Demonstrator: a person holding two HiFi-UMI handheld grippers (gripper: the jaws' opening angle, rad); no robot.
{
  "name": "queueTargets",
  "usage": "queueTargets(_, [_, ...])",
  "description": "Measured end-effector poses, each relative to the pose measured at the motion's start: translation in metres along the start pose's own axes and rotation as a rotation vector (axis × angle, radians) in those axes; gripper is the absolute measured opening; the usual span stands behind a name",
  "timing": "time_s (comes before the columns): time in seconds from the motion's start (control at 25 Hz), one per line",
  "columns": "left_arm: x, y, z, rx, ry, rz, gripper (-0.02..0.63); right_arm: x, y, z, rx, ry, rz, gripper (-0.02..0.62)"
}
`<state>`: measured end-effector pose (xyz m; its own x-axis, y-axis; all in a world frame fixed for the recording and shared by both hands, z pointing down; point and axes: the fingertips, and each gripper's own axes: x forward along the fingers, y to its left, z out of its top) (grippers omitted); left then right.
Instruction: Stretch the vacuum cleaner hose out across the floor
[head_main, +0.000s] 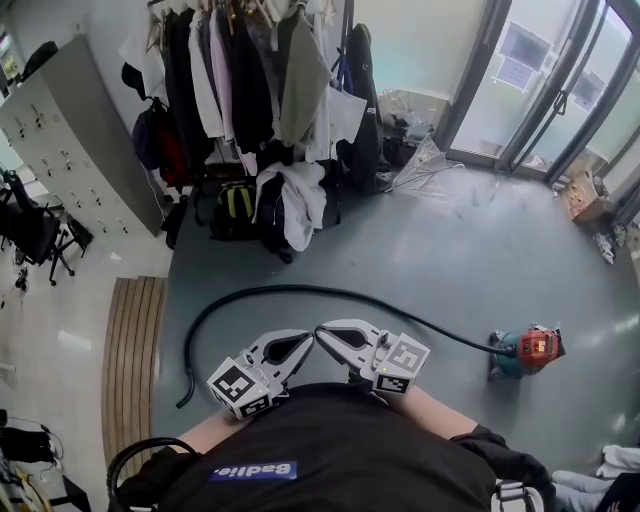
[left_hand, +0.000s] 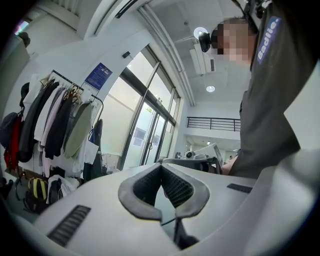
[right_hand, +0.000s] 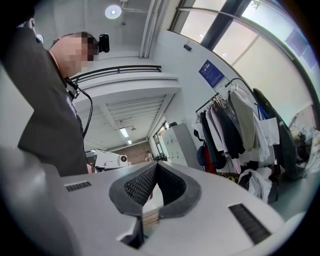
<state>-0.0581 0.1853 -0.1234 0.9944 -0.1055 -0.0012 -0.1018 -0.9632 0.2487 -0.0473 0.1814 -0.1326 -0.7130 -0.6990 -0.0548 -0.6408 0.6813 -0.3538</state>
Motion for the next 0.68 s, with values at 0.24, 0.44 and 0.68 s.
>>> queueTargets(0.24, [-0.010, -0.010, -0.005, 0.025, 0.015, 0.008, 0.008, -0.001, 0.013, -0.002, -0.018, 0.007, 0.010, 0.005])
queueTargets(0.44, [-0.014, -0.015, -0.004, 0.049, 0.011, 0.011, 0.008, 0.000, 0.019, -0.004, -0.019, 0.023, 0.019, 0.005])
queueTargets(0.68, [-0.011, -0.019, -0.003, 0.054, 0.019, 0.015, 0.008, -0.004, 0.019, -0.005, -0.022, 0.037, 0.023, 0.005])
